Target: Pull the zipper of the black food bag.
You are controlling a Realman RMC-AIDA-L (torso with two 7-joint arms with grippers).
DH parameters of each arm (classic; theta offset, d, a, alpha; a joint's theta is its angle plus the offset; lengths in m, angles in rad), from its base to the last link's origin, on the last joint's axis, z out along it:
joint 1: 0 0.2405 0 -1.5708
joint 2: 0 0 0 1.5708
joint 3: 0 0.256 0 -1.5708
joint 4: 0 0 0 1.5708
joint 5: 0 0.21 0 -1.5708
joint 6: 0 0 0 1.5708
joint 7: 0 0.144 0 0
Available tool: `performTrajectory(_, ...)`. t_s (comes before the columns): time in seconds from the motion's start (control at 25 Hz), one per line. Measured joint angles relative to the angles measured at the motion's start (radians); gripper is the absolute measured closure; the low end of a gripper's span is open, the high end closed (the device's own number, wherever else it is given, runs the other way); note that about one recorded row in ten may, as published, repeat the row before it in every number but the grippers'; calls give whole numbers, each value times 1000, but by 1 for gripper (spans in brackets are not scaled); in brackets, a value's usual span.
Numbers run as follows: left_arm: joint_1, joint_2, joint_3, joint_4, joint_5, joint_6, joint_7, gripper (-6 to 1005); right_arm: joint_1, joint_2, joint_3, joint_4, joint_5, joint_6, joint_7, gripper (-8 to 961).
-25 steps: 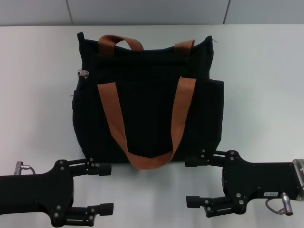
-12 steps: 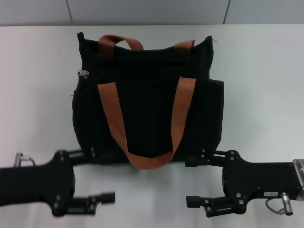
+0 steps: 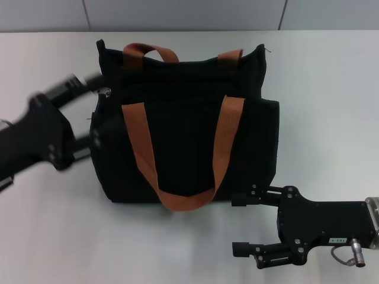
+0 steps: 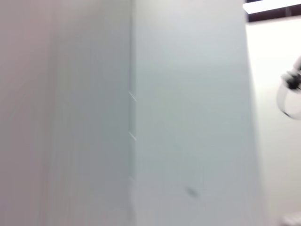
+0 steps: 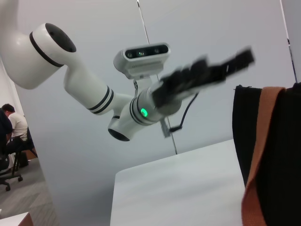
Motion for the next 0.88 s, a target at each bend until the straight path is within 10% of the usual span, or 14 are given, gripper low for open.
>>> performTrajectory(0.88, 52, 14, 25, 91, -184, -79, -51, 245, 9, -1, 2, -1, 0, -1, 0, 114)
